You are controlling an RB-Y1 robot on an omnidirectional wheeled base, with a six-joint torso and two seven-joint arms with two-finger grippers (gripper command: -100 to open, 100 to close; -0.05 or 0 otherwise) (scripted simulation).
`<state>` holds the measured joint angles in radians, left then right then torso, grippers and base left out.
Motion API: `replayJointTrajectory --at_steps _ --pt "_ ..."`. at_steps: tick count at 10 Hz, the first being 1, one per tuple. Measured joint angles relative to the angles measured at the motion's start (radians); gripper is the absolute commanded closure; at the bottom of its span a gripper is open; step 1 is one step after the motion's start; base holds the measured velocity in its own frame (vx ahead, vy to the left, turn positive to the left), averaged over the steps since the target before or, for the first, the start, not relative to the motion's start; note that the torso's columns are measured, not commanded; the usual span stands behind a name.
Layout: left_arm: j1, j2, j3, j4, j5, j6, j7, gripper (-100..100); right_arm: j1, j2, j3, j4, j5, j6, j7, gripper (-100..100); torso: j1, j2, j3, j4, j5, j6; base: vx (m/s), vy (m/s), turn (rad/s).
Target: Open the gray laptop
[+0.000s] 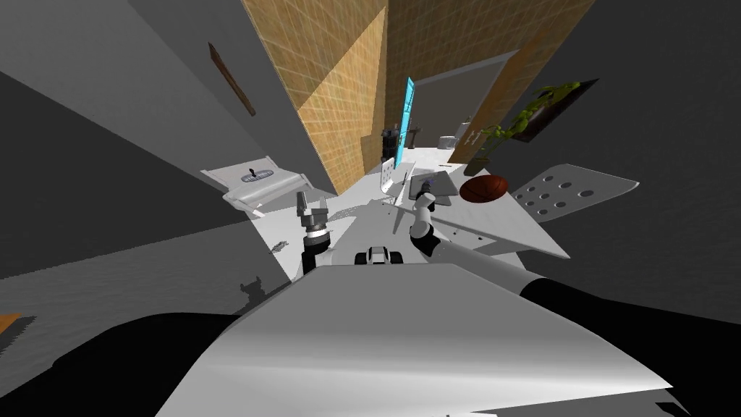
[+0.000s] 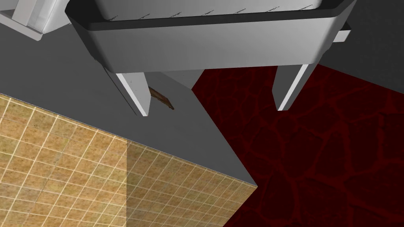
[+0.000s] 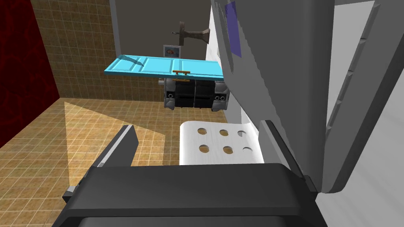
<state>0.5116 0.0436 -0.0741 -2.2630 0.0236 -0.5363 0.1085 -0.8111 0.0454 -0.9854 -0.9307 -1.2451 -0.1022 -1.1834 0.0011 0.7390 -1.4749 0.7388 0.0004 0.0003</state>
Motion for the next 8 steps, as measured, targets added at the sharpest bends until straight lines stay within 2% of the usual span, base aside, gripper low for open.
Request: replayJointTrajectory --at_steps 1,2,3,8 --pt "0.0 0.0 0.0 0.0 0.0 0.0 0.0 0 0.003 -0.008 -0.008 0.009 0.001 -0.005 -0.01 -100 0.0 -0.006 -0.004 -0.002 0.0 0.001 0.007 0.012 -0.034" --pt "0.0 0.0 0.0 0.0 0.0 0.0 0.0 0 -0.006 -0.002 -0.038 0.003 0.001 0.001 0.003 -100 0.0 -0.007 -0.005 -0.003 0.0 0.0 0.003 0.007 -0.01" --pt "0.0 0.0 0.0 0.0 0.0 0.0 0.0 0 -0.007 -0.001 -0.043 0.001 0.0 0.004 0.009 0 -0.001 -0.005 -0.003 -0.002 0.0 0.0 0.0 0.0 0.0" --pt "0.0 0.0 0.0 0.0 0.0 0.0 0.0 0 -0.007 -0.001 -0.042 0.001 0.0 0.004 0.008 0 -0.001 -0.001 -0.001 -0.001 0.0 0.0 0.0 0.0 0.0"
